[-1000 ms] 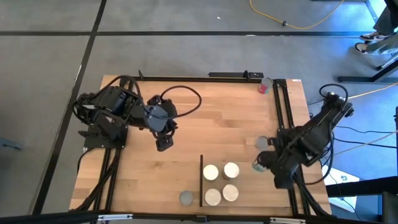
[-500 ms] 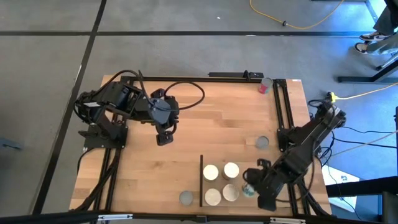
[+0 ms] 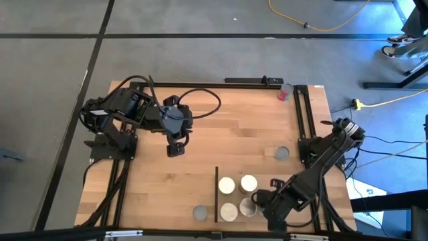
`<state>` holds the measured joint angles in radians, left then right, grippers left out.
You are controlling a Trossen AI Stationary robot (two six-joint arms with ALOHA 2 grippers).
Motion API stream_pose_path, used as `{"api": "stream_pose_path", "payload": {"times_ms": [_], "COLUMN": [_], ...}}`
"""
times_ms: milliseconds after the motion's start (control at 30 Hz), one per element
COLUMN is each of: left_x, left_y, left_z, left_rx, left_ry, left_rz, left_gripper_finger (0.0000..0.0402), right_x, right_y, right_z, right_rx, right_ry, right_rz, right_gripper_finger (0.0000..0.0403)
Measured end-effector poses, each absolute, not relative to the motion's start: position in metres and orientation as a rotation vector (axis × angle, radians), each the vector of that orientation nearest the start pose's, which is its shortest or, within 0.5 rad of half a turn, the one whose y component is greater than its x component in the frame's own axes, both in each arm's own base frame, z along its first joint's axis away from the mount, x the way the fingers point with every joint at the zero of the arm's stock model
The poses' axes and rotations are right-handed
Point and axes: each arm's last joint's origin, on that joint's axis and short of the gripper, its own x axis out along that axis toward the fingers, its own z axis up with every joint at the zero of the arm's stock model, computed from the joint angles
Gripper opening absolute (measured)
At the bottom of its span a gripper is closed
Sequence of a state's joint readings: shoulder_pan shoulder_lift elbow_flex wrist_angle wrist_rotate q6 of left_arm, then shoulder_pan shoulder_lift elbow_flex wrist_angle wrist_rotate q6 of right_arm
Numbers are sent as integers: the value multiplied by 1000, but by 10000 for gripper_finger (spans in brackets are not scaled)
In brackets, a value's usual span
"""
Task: Pick and place cans onto a shelf
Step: Put the canned vegetables on the shelf, then put the canned chicken soup on the shelf
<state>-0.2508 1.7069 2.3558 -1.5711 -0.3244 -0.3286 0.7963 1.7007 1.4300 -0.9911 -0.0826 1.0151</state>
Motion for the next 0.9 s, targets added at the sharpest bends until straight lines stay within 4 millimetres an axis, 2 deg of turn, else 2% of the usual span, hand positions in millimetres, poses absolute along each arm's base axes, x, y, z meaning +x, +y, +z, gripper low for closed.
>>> {"api": "stream_pose_path", "payload": {"times_ms": [300, 900], "left_x": [266, 266], "left_y": [-59, -59], "left_z": [485, 485], "left_rx": [-45, -45], "left_ry": [859, 859], "left_rz": [211, 211], "left_gripper_finger": [50, 50], "right_x": [234, 240], "right_y": [244, 250], "right_z": [262, 267], "right_rx": [387, 423], "right_ry": [1447, 1398], "right_rz": [86, 173], "right_gripper_finger": [31, 36]}}
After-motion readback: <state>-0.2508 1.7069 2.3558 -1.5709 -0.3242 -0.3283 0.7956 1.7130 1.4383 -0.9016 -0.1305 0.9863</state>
